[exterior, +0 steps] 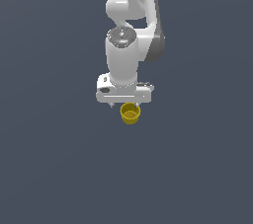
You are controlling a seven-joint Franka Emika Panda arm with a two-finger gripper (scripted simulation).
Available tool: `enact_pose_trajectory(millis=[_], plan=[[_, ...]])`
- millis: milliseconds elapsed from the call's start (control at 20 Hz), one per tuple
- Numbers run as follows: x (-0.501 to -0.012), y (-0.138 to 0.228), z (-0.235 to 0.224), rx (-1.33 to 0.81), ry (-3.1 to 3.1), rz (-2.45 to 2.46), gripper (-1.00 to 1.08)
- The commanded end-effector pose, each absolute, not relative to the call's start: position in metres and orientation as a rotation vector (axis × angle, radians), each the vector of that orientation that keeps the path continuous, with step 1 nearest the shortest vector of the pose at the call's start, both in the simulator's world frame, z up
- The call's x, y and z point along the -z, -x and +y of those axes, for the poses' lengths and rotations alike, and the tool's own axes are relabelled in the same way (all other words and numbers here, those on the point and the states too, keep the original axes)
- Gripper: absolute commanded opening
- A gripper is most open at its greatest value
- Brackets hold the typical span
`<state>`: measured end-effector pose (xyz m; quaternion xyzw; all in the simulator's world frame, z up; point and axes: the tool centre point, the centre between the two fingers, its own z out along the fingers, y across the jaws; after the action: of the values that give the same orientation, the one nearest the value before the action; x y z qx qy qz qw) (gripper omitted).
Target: Pick up the object and move it to a goal position.
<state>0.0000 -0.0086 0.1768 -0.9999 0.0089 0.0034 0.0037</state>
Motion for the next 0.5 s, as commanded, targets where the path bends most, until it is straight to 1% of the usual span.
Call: enact_pose_trajectory(millis=[0, 450], plan=[[-0.177, 0.0, -0.009, -0.011, 3.134, 0.028, 0.28], [-0.177, -0.002, -0.019, 0.006, 3.149, 0.022, 0.28]])
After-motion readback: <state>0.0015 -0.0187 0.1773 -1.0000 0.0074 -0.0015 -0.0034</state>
